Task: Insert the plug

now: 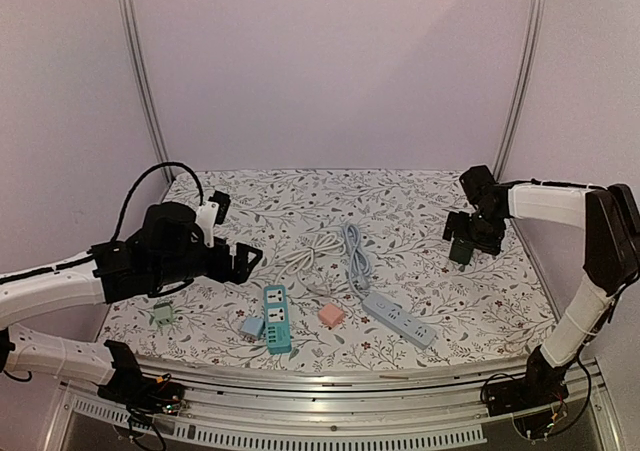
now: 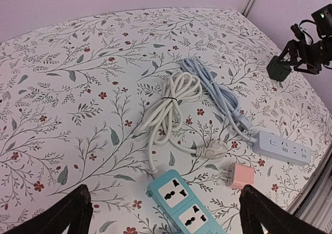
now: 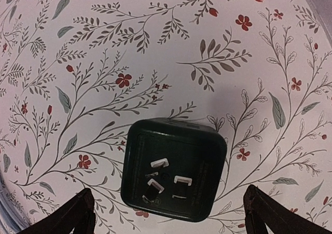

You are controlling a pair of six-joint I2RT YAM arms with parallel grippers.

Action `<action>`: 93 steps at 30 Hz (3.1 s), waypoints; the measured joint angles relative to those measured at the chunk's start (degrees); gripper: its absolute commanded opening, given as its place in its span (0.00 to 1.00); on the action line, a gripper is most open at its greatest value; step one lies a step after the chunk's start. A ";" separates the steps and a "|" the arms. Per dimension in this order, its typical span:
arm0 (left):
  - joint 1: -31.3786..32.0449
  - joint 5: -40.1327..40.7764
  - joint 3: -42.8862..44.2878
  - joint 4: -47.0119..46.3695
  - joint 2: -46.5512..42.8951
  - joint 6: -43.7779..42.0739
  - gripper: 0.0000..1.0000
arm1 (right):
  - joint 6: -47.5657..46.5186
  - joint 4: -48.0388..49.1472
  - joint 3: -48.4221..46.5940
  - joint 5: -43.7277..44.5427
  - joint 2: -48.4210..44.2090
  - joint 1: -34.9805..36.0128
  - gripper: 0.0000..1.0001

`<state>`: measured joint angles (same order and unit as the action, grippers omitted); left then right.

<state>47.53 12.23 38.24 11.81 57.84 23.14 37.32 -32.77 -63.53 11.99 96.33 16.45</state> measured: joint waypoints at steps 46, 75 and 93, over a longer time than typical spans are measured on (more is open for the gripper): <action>0.11 -4.11 -0.76 -4.98 1.90 -2.08 0.99 | -7.87 -6.62 -4.37 -1.51 3.17 9.66 0.50; 15.93 -7.06 5.86 -11.04 21.77 -12.44 0.99 | -7.37 3.34 5.57 -9.92 0.48 25.44 0.82; 17.38 -5.55 16.61 -7.65 28.09 -18.49 0.99 | -11.10 6.36 10.67 -8.81 -14.19 25.51 0.99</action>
<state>64.90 6.68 54.85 4.16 85.93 4.64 26.22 -26.41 -52.86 3.18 82.15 41.95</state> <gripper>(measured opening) 0.993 0.989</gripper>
